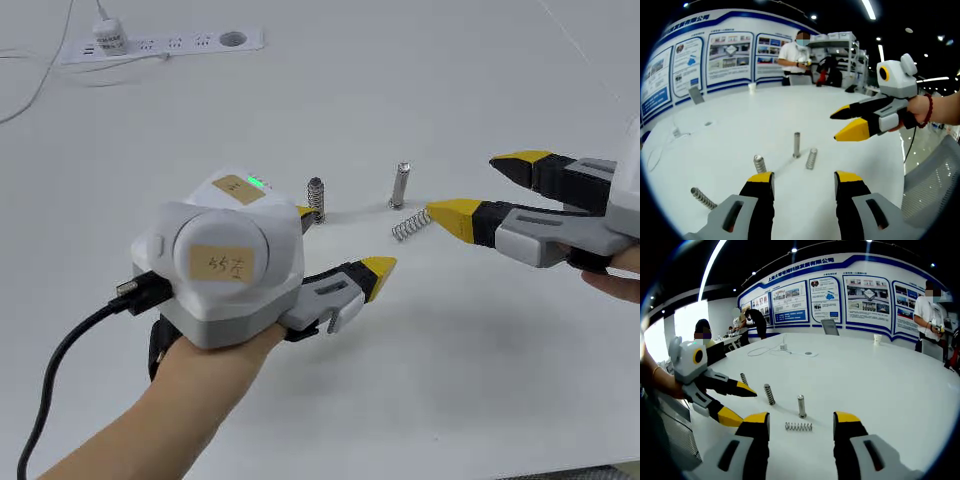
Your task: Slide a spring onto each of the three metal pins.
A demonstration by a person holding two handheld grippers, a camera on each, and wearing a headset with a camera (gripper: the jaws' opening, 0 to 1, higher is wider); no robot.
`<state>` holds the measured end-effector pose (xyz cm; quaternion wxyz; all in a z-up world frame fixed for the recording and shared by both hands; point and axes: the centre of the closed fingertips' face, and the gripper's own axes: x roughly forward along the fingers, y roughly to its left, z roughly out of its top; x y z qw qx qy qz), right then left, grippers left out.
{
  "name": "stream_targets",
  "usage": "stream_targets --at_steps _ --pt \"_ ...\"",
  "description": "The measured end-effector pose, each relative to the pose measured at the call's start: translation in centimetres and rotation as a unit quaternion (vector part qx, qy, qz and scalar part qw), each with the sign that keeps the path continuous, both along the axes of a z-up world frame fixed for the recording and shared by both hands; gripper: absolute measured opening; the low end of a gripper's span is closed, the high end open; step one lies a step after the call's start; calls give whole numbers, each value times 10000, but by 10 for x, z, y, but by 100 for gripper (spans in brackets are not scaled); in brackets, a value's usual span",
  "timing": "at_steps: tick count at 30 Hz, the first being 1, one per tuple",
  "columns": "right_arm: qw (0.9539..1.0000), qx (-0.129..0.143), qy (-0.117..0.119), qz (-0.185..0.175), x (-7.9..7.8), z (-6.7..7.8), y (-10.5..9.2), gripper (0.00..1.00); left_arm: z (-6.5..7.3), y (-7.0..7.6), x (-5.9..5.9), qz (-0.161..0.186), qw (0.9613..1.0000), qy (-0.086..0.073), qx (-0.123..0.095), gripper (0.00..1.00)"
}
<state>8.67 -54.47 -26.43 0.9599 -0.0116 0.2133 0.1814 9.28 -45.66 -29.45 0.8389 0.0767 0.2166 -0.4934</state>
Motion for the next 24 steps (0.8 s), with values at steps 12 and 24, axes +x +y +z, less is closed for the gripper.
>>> stream_targets --at_steps 12,24 --pt "9999 69 13 85 -9 -2 -3 47 -10 -23 4 -295 9994 77 169 41" --pt "9999 111 10 29 -14 -4 -6 46 -23 -47 9 -546 9980 -7 308 32"
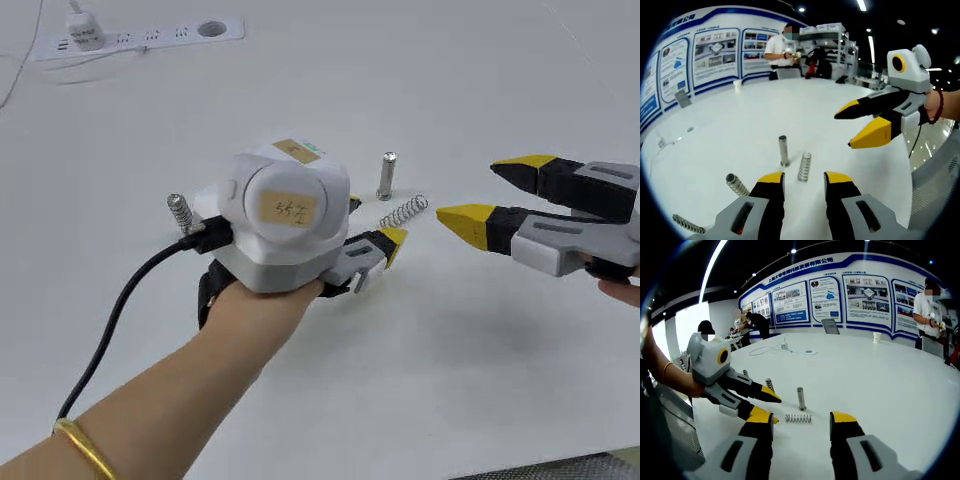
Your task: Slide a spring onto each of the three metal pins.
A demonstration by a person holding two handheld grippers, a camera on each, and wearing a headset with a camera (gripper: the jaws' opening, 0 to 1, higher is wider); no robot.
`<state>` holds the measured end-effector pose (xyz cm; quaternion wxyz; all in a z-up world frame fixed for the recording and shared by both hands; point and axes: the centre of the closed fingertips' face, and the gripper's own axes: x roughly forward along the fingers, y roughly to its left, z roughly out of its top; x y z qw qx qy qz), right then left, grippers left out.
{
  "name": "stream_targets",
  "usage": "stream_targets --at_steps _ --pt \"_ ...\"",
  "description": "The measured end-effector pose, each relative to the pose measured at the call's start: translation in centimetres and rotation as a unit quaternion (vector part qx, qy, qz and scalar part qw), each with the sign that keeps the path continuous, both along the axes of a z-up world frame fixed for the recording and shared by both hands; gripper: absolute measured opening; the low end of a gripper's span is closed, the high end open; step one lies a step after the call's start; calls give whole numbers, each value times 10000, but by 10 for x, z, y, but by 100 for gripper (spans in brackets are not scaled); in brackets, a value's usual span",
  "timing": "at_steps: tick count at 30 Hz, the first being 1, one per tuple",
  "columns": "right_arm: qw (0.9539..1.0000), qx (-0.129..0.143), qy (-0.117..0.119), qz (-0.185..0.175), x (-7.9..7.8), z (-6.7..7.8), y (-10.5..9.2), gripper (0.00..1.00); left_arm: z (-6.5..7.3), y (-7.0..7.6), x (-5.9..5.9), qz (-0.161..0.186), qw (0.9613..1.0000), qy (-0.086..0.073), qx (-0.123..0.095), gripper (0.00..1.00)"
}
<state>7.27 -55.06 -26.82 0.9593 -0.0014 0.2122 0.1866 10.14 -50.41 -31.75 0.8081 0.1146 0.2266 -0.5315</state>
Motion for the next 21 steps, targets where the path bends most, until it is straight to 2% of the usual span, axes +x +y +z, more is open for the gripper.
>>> stream_targets --at_steps 8,11,13,21 --pt "10000 49 18 -70 0 -4 -5 45 -13 -7 5 -84 9998 18 166 27" --pt "9999 73 35 -110 0 -7 -6 45 -16 -9 4 -95 9998 91 166 26" --pt "9999 88 49 -128 0 -9 -7 44 -18 -11 4 -140 9996 33 247 26" --pt "9992 287 32 -282 1 -8 -9 42 -21 -18 5 -145 9996 97 229 21"
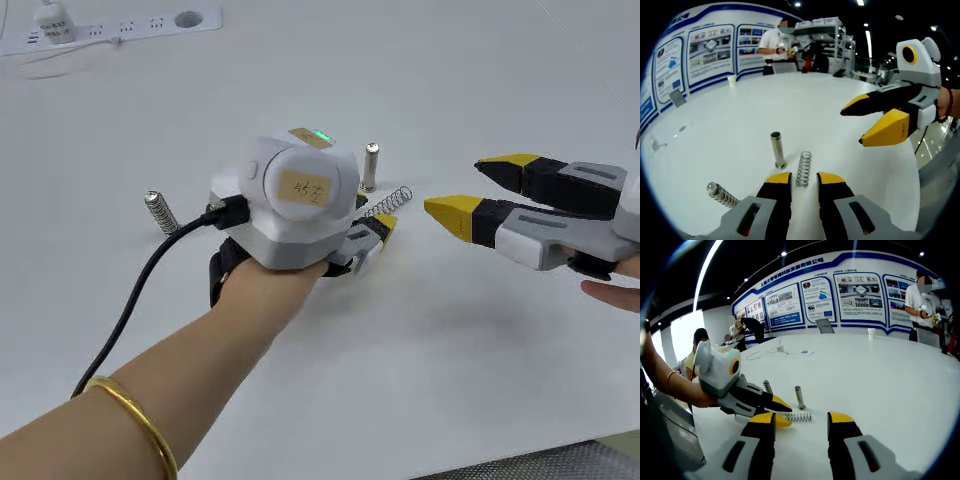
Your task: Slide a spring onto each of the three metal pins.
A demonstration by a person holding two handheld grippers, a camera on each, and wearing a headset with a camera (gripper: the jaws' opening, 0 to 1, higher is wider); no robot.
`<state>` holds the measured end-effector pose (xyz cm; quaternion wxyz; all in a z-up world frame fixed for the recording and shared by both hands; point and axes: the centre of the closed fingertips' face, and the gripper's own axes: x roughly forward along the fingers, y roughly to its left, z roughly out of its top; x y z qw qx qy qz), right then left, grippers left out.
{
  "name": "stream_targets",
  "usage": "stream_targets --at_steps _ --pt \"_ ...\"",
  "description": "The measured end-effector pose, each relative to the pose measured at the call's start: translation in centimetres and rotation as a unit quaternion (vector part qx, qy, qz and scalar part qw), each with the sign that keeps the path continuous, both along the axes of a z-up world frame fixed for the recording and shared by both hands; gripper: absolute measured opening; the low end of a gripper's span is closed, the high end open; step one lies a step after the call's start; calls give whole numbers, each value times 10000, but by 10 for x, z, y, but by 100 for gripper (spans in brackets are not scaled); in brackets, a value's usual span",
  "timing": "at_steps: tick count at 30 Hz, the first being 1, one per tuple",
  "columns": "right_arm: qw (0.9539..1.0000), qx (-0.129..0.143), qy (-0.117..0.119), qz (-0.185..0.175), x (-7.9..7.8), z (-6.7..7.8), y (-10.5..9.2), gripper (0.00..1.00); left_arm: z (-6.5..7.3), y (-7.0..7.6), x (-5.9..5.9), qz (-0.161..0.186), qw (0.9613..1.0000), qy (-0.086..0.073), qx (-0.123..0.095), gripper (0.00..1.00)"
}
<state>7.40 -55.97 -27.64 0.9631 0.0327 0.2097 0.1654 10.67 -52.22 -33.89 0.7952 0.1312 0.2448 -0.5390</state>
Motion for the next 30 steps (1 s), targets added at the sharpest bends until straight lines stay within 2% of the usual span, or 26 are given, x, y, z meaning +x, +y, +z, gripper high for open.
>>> stream_targets --at_steps 6,13,18,22,25,30 --pt "10000 35 26 -55 0 -2 -1 42 -9 2 2 -12 9999 2 135 17" --pt "9999 54 66 -96 1 -4 1 40 -9 0 3 -37 10000 -2 84 14" --pt "9997 139 106 -186 1 -5 0 39 -9 0 4 -72 9999 -102 100 12" --pt "9981 493 46 -360 5 2 1 39 -8 0 2 -161 9996 -192 104 11" --pt "9980 489 27 -389 7 4 1 39 -6 1 0 -173 9996 -233 73 11" --pt "9968 669 31 -446 10 10 5 40 2 4 -3 -203 9986 -491 62 10"
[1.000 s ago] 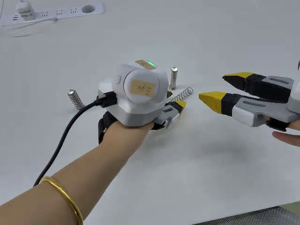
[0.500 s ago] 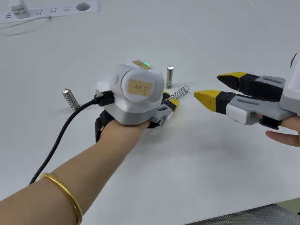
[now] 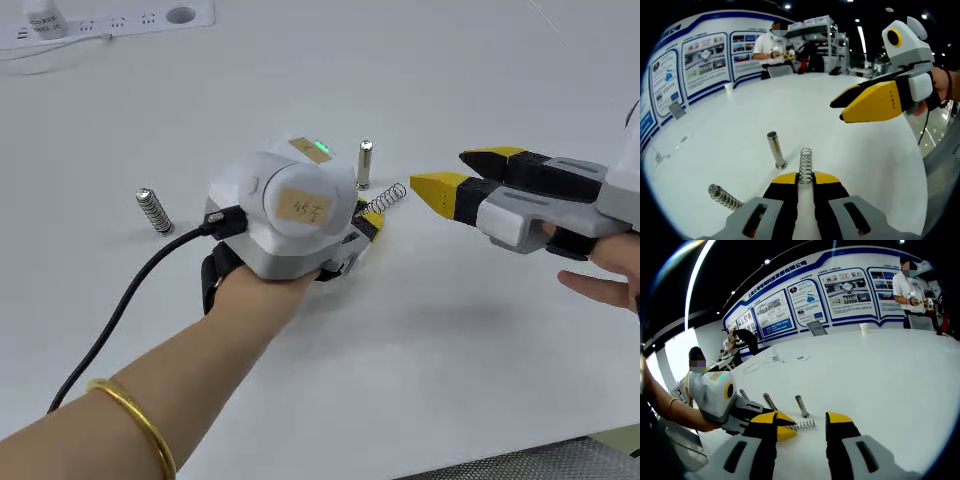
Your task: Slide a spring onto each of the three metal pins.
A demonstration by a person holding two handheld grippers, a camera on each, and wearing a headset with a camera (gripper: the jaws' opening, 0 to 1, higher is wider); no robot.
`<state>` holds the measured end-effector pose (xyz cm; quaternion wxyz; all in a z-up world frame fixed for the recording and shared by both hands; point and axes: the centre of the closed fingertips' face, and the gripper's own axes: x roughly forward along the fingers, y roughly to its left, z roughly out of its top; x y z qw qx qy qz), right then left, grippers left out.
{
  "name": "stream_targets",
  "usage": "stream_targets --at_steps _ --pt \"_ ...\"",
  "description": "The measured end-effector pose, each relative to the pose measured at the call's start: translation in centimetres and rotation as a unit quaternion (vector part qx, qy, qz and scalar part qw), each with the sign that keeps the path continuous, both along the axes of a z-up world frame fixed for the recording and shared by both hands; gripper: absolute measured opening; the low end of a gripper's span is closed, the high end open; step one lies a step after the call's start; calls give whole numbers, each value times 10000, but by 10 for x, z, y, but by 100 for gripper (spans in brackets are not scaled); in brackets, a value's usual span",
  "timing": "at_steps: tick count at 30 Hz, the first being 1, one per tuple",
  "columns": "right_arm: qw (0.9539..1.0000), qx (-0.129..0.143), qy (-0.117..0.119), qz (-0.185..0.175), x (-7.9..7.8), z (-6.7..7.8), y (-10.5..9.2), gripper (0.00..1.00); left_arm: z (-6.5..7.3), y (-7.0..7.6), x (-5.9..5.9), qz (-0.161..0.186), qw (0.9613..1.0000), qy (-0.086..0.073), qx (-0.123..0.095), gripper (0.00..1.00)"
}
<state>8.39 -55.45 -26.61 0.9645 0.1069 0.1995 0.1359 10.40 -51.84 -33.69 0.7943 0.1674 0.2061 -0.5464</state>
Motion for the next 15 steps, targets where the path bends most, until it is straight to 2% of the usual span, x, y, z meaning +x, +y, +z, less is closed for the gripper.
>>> stream_targets --at_steps 7,10,15 --pt "9999 108 104 -50 3 2 1 40 13 6 -6 49 9997 -66 -229 10" --pt "9996 201 153 -81 4 4 2 39 20 9 -9 11 9992 -204 -346 10" --pt "9990 330 267 -119 5 5 5 36 31 14 -13 13 9980 -262 -571 10"
